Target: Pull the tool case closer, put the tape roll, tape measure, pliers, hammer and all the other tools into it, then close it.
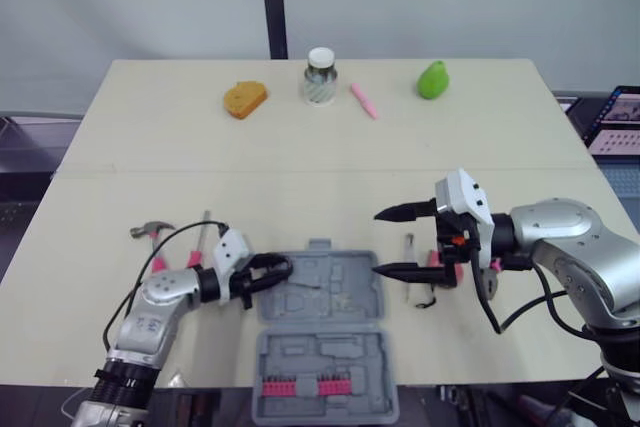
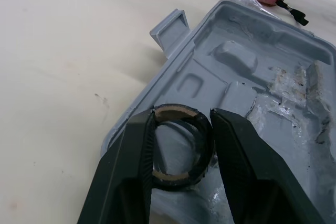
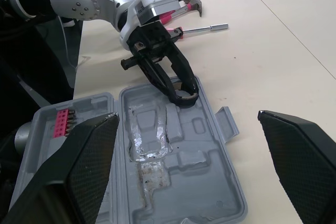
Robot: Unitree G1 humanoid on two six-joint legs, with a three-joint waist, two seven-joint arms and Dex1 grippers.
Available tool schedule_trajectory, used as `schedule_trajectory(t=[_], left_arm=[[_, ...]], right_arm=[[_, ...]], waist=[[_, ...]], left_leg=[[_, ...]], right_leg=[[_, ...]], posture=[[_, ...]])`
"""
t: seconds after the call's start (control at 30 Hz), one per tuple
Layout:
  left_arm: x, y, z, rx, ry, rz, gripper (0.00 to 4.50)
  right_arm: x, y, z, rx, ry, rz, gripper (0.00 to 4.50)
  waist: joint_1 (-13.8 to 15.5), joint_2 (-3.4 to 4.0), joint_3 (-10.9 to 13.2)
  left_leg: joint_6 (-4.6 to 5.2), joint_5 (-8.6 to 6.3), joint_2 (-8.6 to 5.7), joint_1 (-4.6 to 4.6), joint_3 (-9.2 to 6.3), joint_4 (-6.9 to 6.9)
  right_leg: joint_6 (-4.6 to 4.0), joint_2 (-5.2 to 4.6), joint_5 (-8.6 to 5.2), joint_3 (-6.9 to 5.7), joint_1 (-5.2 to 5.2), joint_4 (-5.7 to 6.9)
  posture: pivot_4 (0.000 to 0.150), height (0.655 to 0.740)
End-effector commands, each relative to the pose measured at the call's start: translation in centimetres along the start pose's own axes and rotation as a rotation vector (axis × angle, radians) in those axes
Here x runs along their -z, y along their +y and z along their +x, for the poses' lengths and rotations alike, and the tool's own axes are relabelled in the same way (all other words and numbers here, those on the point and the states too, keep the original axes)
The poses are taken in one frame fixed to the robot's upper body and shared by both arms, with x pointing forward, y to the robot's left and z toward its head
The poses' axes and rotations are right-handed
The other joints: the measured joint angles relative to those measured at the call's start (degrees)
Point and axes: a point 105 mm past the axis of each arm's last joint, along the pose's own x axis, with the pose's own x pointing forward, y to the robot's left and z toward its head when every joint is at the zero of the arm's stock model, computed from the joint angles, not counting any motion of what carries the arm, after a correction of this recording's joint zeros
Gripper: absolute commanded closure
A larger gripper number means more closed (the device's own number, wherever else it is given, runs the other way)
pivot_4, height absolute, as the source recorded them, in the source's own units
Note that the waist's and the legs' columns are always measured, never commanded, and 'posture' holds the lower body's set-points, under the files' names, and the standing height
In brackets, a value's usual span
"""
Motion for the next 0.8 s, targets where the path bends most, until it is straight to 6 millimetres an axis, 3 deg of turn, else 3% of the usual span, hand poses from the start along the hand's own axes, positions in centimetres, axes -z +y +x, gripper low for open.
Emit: schedule_trajectory(t=[0.03, 0.17, 0.5, 0.63, 0.8], left_arm=[[-1.0, 0.2, -0.1, -0.001, -0.026, 0.042, 2.68], [-2.1, 0.4, -0.3, -0.004, -0.070, 0.021, 2.68], [-0.9, 0.4, -0.3, -0.006, -0.009, 0.045, 2.68], [-0.9, 0.3, -0.1, -0.007, -0.013, 0.040, 3.93], [-1.0, 0.3, 0.0, -0.005, -0.018, 0.031, 3.93]], right_arm=[[-1.1, -0.1, -0.3, 0.014, -0.034, -0.042, 0.00], [-1.1, 0.0, -0.4, 0.012, -0.033, -0.042, 0.00], [-1.2, 0.0, -0.3, 0.011, -0.037, -0.043, 0.00], [-1.2, 0.0, -0.4, 0.011, -0.034, -0.041, 0.00], [-1.2, 0.0, -0.4, 0.011, -0.031, -0.039, 0.00]], waist=[[0.00, 0.00, 0.00], [-0.02, 0.00, 0.00], [0.01, 0.00, 0.00], [-0.01, 0.00, 0.00], [0.00, 0.00, 0.00]], left_leg=[[0.00, 0.00, 0.00, 0.00, 0.00, 0.00], [0.00, 0.00, 0.00, 0.00, 0.00, 0.00], [0.00, 0.00, 0.00, 0.00, 0.00, 0.00], [0.00, 0.00, 0.00, 0.00, 0.00, 0.00], [0.00, 0.00, 0.00, 0.00, 0.00, 0.00]], right_leg=[[0.00, 0.00, 0.00, 0.00, 0.00, 0.00], [0.00, 0.00, 0.00, 0.00, 0.00, 0.00], [0.00, 0.00, 0.00, 0.00, 0.00, 0.00], [0.00, 0.00, 0.00, 0.00, 0.00, 0.00], [0.00, 0.00, 0.00, 0.00, 0.00, 0.00]], posture=[[0.150, 0.7400], [0.150, 0.7400], [0.150, 0.7400], [0.150, 0.7400], [0.150, 0.7400]])
